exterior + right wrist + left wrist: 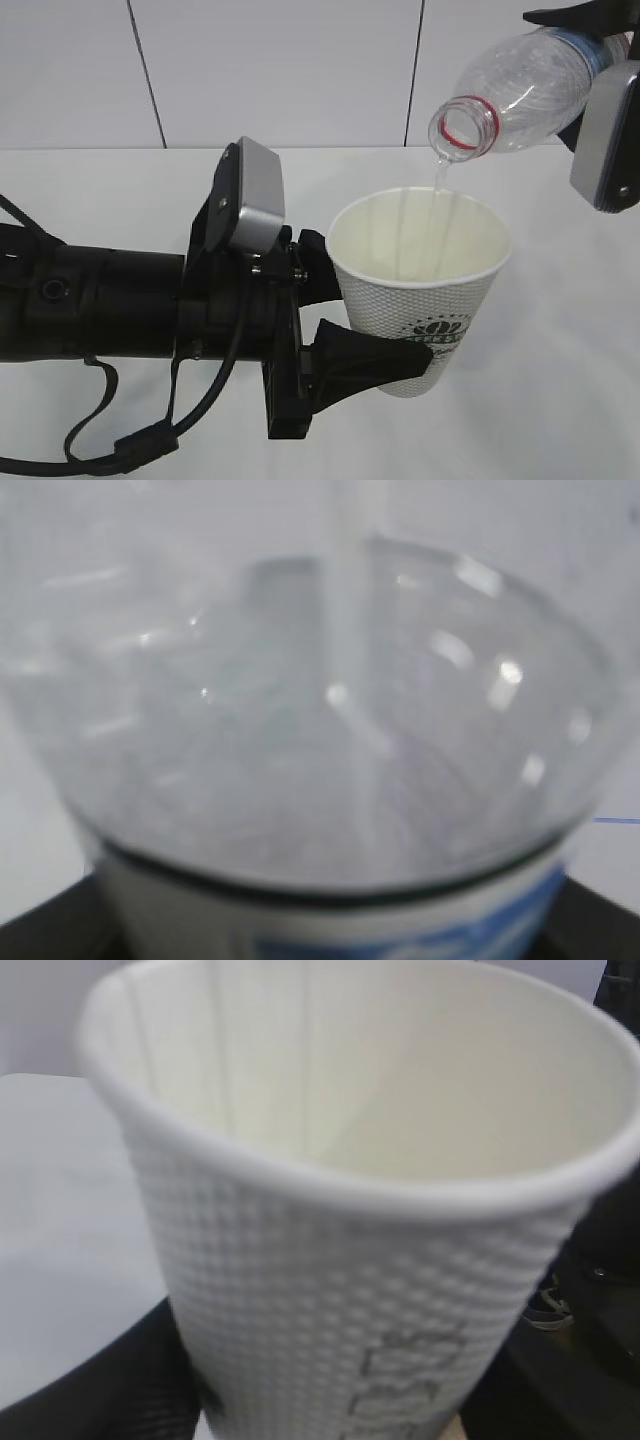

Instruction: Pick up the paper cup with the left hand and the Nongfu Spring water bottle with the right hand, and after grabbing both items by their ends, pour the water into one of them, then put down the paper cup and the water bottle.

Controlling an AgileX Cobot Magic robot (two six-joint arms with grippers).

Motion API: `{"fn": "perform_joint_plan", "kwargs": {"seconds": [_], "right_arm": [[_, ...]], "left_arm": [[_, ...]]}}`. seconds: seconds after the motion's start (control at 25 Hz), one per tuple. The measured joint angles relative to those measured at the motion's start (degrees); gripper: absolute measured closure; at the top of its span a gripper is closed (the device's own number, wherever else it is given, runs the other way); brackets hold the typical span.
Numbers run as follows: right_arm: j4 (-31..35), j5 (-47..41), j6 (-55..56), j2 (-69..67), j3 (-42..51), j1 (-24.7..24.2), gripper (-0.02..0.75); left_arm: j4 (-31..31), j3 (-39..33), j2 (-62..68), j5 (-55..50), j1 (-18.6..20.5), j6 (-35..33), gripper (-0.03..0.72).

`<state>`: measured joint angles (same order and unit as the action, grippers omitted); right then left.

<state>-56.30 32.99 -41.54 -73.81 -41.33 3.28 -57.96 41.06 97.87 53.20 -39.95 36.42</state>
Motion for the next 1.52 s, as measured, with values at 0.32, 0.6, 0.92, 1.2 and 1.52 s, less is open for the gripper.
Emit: {"fn": "perform_joint_plan", "kwargs": {"seconds": [0.32,0.6,0.92,1.2,1.52], "right_arm": [[0.00,0.00,0.00,0.00,0.00,0.00,0.257],[0.00,0.10,0.00,0.00,0.00,0.00,0.258],[0.00,0.10,-0.03,0.00,0.00,0.00,0.257],[0.00,0.10,-0.03,0.00,0.00,0.00,0.258],[0.00,0.10,-0.12,0.00,0.00,0.00,0.258]], "left_arm": [[0.00,0.00,0.00,0.00,0.00,0.00,0.176],[0.00,0.00,0.00,0.00,0.00,0.00,0.176],[0.00,0.00,0.00,0.00,0.00,0.00,0.180],[0.00,0.00,0.00,0.03,0.00,0.00,0.182],[0.00,0.00,0.00,0.03,0.00,0.00,0.182]]}}
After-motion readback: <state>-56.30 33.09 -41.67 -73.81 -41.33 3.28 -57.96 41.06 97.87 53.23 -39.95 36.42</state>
